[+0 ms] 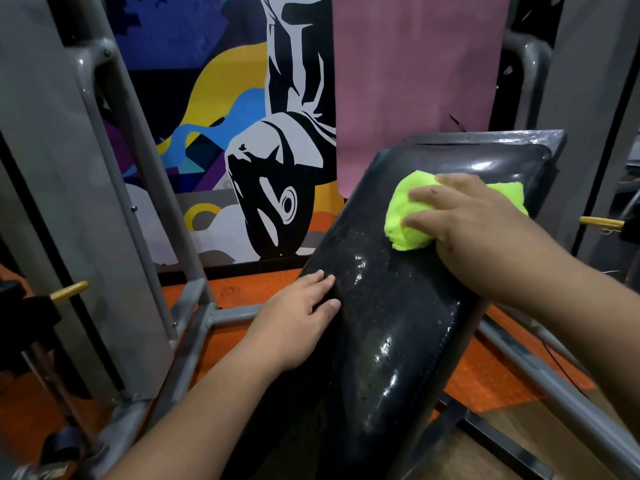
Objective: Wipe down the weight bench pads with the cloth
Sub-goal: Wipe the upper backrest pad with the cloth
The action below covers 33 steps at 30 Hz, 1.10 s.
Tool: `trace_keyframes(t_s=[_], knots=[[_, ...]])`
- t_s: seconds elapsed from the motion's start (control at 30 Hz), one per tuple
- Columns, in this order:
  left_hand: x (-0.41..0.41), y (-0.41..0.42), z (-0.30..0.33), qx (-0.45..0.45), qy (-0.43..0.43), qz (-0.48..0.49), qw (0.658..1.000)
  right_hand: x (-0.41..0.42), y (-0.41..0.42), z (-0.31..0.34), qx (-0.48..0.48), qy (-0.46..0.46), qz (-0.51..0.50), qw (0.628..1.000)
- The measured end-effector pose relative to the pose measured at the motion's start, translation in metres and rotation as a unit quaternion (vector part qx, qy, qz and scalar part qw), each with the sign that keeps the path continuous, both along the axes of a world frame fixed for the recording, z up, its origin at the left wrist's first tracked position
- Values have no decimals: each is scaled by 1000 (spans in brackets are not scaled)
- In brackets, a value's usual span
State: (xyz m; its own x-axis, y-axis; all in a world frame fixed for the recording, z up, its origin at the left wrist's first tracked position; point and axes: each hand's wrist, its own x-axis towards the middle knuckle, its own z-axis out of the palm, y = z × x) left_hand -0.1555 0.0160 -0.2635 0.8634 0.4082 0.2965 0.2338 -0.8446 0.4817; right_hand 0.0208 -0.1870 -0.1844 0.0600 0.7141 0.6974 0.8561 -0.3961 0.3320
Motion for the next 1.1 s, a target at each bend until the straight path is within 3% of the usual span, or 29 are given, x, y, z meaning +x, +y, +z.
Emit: trace_keyframes(t_s=[0.07,0.23,0.37,0.5,0.63,0.77,1.1], knots=[[0,0,0,-1,1,8,1000,-6,10,-2,2,-30,-42,999],[1,0,-1,-11,-7,5,1000,-1,-9,-9,0,-23,19,1000],[2,3,-2,-7,-4,12,1000,-9,7,-9,9,-41,-44,998],[1,4,-2,-10,-5,7,1000,-4,-12,-16,-7,-38,28,999],[1,3,-2,-11,-6,13,1000,-13,-3,-15,9,-33,-14,999],[1,2,0,-12,-3,10,1000,-14,-22,-23,-5,-32,36,999],[3,-1,-4,-21,-23,15,999,-11,-27,-22,29,-20,17,999]])
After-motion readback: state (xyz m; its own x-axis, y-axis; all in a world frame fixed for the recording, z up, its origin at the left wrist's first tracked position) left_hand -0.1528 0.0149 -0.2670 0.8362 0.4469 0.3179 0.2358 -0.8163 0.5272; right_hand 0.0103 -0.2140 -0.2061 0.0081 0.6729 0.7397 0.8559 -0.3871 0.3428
